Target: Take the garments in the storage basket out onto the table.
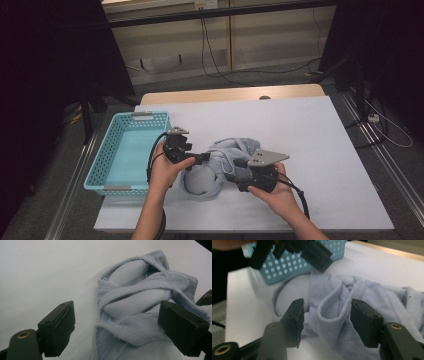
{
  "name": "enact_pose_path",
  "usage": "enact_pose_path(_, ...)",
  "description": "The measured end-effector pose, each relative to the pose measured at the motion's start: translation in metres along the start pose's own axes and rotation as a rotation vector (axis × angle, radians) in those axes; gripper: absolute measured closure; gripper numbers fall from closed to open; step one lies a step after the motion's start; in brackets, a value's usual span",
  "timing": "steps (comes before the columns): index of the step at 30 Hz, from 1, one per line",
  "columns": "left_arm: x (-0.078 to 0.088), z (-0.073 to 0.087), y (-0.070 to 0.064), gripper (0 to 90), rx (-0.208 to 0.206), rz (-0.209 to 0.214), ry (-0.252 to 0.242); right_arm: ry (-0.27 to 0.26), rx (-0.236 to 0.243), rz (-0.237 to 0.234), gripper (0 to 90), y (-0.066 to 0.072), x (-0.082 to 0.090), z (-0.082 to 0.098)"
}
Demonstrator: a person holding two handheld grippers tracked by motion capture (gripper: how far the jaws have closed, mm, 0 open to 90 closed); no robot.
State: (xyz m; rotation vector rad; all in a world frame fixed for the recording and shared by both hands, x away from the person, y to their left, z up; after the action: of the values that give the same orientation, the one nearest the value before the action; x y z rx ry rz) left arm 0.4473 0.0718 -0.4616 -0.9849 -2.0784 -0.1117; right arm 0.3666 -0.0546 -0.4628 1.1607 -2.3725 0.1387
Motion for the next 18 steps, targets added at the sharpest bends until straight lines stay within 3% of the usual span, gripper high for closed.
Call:
enact_pose_path(2,0.0,0.0,-0.001,14.6,0.004,0.002,-0.004,0.027,0.011,0.006,52.0,0.0,-0.005,0.006)
enact_pose_path(4,0.001,0.001,0.0,14.6,0.006,0.003,-0.005,0.058,0.032,0.02,71.8,-0.004,-0.008,0.013)
enact_pose_path(6,0.001,0.001,0.0,14.6,0.004,0.0,-0.003,0.075,0.026,0.037,84.0,-0.011,-0.008,0.018)
enact_pose_path(11,0.005,-0.002,0.001,14.7,-0.005,-0.005,-0.014,0.045,-0.039,0.055,85.7,-0.034,0.011,0.015)
enact_pose_path(18,0.007,-0.007,-0.001,14.9,-0.004,0.007,-0.031,0.002,-0.1,0.152,85.7,-0.077,0.049,0.018)
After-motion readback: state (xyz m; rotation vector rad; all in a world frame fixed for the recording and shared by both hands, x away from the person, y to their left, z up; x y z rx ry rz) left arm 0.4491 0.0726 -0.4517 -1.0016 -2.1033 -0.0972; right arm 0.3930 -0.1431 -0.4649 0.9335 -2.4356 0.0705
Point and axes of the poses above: each handheld gripper's, and its own axes: x roughly backward along the jaws, z roughly out of its underside, y roughly to its left, the point moved 10 cm from there along -x, roughly forward along the jaws, and after that the axes turned 3 degrees about y, right-handed, at the moved point
